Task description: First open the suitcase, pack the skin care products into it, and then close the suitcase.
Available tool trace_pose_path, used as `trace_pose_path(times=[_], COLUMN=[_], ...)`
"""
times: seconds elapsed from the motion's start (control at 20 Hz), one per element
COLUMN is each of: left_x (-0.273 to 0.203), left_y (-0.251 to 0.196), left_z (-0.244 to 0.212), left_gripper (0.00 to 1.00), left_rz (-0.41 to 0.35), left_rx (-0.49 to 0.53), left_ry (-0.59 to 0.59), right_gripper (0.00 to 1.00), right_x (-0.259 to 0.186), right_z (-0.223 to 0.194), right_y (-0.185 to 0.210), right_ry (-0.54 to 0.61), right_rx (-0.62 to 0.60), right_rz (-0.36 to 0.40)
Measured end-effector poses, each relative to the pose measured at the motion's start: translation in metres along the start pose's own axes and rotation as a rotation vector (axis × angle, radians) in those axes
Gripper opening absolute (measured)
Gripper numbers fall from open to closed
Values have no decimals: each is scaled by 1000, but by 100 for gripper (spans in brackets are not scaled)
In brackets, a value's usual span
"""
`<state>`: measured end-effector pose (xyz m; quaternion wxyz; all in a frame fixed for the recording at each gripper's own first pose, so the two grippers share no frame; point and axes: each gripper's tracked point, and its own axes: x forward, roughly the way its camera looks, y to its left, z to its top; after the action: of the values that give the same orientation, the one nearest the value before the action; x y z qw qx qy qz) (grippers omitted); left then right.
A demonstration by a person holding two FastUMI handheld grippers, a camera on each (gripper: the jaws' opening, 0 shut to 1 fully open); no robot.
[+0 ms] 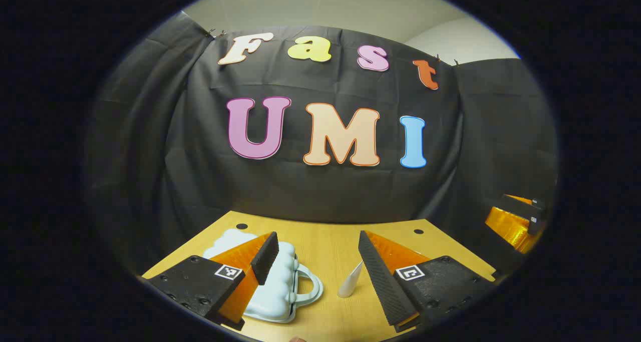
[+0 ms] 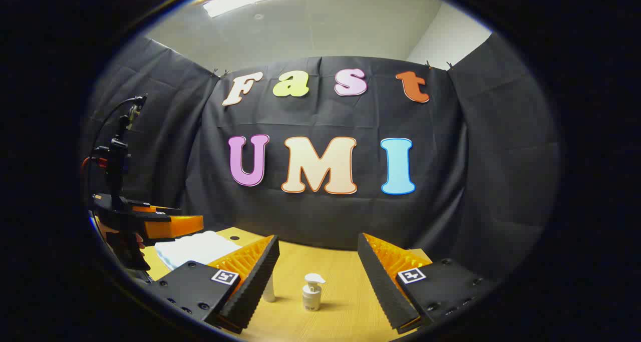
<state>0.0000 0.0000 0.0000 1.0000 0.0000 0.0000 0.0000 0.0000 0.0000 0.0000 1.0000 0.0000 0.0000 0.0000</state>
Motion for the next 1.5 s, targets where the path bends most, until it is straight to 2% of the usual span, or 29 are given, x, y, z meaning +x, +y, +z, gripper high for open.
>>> trace_pose_path(times=[0.3, 0.65, 0.75, 0.9, 1.0, 1.1, 1.4, 1.5], left_x=[13, 15, 22, 36, 48, 61, 95, 106], left_y=[2, 9, 9, 1, -5, -2, -2, 4], left_z=[11, -5, -19, -41, -56, -76, -137, -156], left_gripper=[95, 95, 95, 95, 95, 95, 88, 85], left_rz=[-7, 4, 1, -41, -71, -64, -41, -13], left_rx=[-7, -44, -25, 1, -11, -33, -253, -286], left_ry=[-26, 22, 81, 174, 245, 337, 651, 742], right_gripper=[99, 99, 99, 99, 99, 99, 99, 100], right_x=[-5, -3, -3, -4, -6, -7, -14, -16], right_z=[-3, -8, -12, -20, -27, -32, -41, -40], right_y=[-17, -13, -12, -11, -13, -15, -21, -24], right_ry=[27, 42, 49, 66, 82, 96, 121, 120], right_rx=[13, -5, -1, 17, 24, 25, 11, 12], right_rz=[-65, -62, -57, -56, -60, -65, -80, -86])
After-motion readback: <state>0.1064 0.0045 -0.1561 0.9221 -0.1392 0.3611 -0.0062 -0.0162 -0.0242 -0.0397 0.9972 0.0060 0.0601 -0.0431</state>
